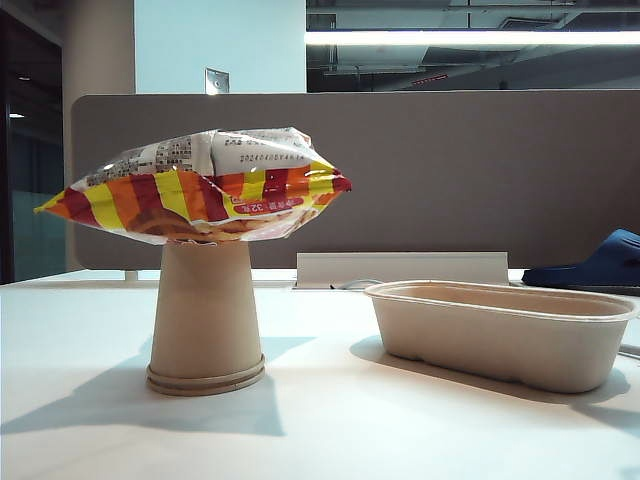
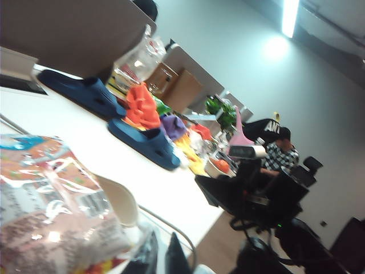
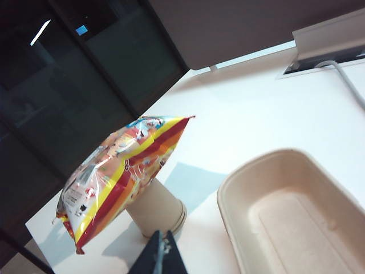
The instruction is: Pick up a bag of chips and put them in the box.
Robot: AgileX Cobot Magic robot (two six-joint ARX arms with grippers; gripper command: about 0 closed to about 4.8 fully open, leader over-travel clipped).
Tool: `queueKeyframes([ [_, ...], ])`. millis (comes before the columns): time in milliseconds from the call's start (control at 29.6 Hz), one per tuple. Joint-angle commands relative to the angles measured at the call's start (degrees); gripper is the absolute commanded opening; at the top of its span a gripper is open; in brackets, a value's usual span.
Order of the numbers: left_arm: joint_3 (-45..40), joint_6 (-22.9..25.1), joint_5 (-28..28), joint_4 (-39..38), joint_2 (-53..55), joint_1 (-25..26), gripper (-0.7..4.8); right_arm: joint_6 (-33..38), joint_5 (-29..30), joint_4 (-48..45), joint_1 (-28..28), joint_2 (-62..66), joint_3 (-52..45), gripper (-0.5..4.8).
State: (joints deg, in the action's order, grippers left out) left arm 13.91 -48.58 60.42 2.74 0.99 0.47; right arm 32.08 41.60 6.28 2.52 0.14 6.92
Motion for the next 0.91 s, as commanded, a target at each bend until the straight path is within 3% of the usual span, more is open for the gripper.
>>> queueKeyframes([
  [34, 4.42, -0.07, 2.95, -1.64, 2.23, -0.07, 0.3, 0.13, -0.11, -1.22, 0.09, 0.04, 1.14, -0.01],
  [270, 16.66, 3.26, 5.73, -1.84, 10.45, -0.07, 0.41, 2.05, 0.37, -1.33, 0.09, 0.04, 4.74, -0.01],
  [304, 18.84, 3.39, 6.75, -1.9, 12.55, -0.04, 1.01, 2.23, 0.31, -1.22, 0.09, 0.04, 5.62, -0.01],
  [338, 19.89, 3.41, 7.41, -1.88, 13.86, -0.04, 1.21, 2.21, 0.28, -0.76, 0.09, 0.04, 6.03, -0.01],
  [912, 26.93, 12.02, 7.17, -2.08, 31.45, -0.07, 1.2, 1.14, -2.03, 5.97, 0.07, 2.38, 10.38, -0.01],
])
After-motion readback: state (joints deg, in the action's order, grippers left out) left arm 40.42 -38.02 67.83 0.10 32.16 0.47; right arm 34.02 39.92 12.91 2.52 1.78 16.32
